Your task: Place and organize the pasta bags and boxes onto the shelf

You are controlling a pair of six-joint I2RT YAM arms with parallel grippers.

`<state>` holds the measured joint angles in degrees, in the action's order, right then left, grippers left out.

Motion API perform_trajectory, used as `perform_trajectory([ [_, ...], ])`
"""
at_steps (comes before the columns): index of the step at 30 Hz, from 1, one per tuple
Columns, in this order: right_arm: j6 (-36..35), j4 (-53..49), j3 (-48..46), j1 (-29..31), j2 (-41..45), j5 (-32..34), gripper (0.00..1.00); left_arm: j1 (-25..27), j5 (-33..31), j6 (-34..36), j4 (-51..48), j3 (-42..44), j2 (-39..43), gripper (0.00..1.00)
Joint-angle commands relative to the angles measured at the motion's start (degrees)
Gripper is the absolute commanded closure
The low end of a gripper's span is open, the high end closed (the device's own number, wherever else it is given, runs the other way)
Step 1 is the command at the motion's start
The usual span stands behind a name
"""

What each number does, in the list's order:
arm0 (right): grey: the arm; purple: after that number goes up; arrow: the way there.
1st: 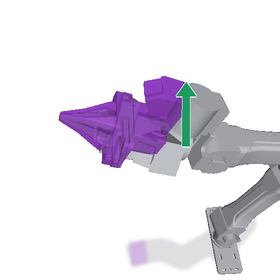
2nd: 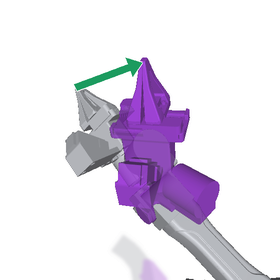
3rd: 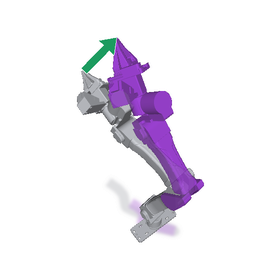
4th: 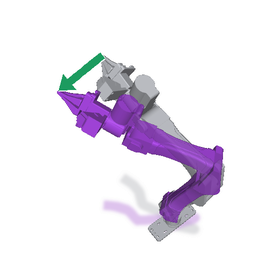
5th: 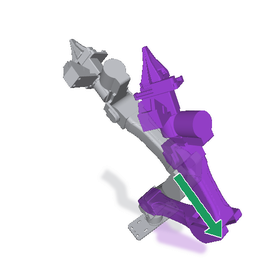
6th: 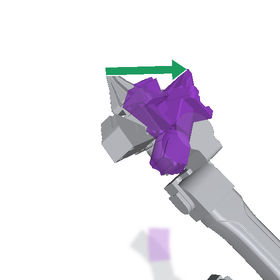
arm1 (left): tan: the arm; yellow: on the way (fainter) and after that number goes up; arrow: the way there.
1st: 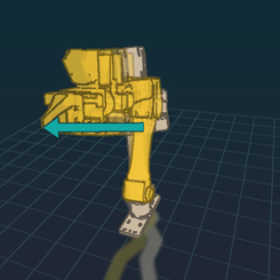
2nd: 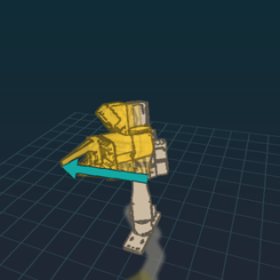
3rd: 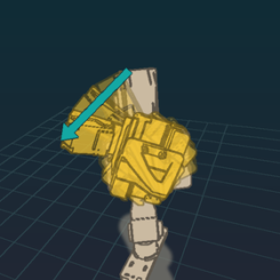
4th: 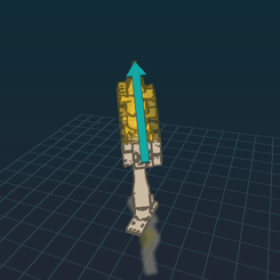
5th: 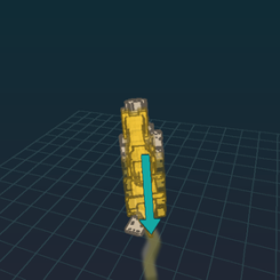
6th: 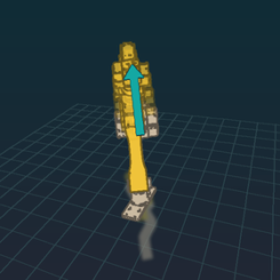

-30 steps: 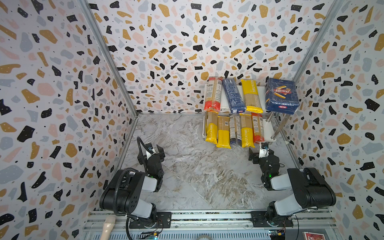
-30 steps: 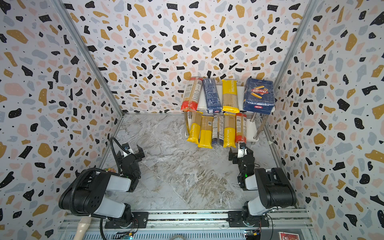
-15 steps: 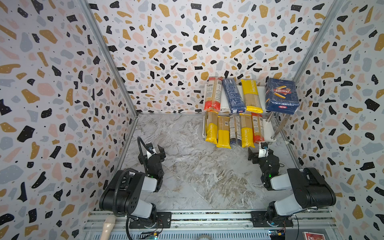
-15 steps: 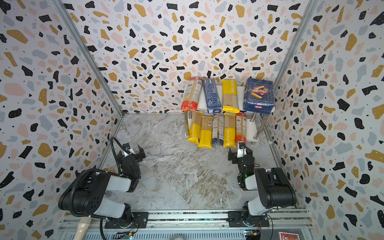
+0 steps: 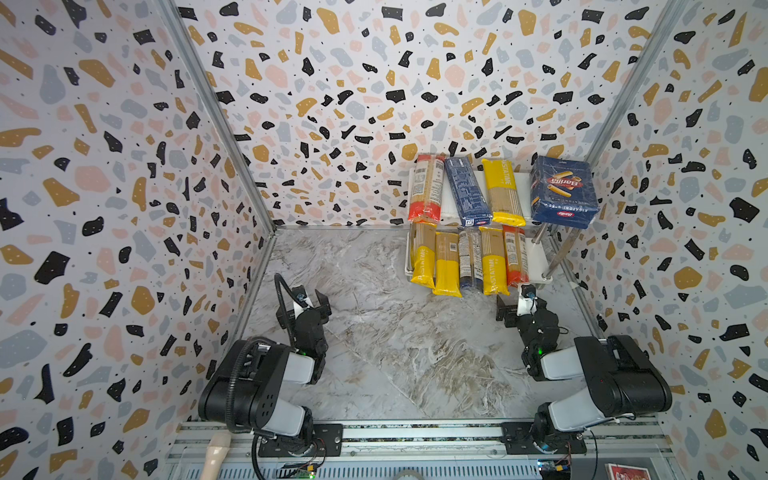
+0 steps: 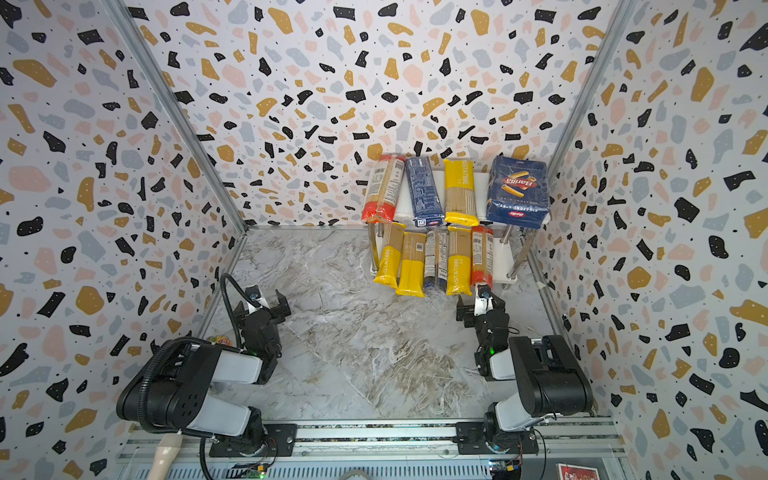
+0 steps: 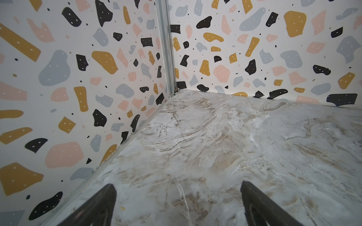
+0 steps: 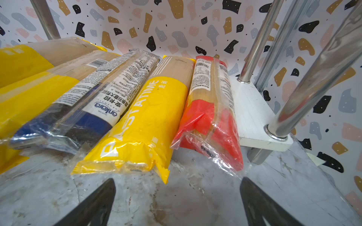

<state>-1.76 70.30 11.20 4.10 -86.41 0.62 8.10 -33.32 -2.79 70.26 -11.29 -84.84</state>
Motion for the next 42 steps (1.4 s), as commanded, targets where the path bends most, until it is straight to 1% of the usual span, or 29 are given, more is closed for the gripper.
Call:
perform_trajectory([
  [1,0.5,1.3,0.8,0.1,0.7,-0.2,0.01,-0.1,0.2,-0.6,1.7,0.1,0.8,0.0],
  [42,0.6,1.3,0.9,0.2,0.6,-0.1,0.01,-0.1,1.5,-0.9,1.4,0.5,1.4,0.0],
])
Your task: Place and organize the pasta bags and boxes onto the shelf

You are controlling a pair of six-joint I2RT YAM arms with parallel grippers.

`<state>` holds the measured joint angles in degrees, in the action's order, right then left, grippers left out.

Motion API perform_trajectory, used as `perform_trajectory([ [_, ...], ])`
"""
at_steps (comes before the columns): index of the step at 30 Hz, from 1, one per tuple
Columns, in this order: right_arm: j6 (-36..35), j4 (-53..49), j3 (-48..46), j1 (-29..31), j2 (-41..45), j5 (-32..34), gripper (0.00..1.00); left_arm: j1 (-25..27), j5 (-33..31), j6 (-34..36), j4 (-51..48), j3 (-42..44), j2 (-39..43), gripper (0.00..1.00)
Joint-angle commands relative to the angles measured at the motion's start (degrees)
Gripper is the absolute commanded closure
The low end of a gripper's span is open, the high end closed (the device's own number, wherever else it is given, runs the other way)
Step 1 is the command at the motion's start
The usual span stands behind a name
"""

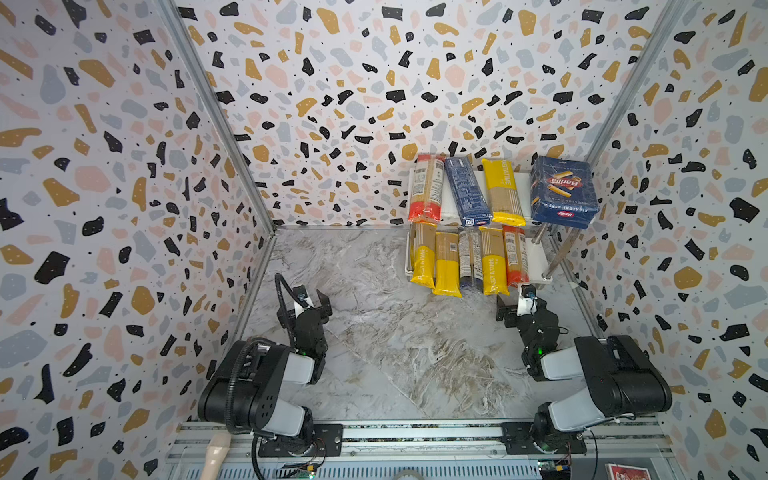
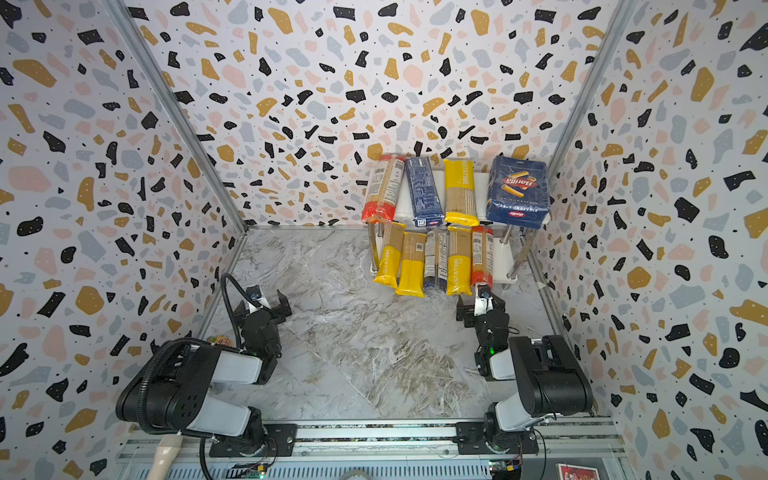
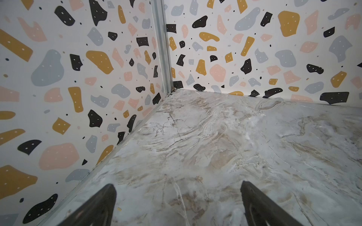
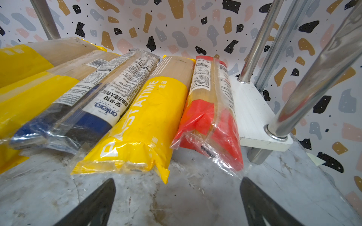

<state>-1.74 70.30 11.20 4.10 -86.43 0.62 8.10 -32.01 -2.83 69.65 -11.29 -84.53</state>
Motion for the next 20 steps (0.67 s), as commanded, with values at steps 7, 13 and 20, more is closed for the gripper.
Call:
perform_trajectory([
  [7,0.6,1.3,0.9,0.2,0.6,-0.2,0.01,-0.1,0.2,-0.8,2.0,0.4,1.0,0.01],
  [13,0.7,0.8,1.4,-0.2,0.4,-1.6,0.01,-0.1,0.2,-0.8,2.0,0.4,1.1,0.0],
  [20,0.3,1.0,1.0,-1.3,0.7,-5.0,0.01,-0.1,0.2,-0.8,1.9,0.4,1.1,0.0],
])
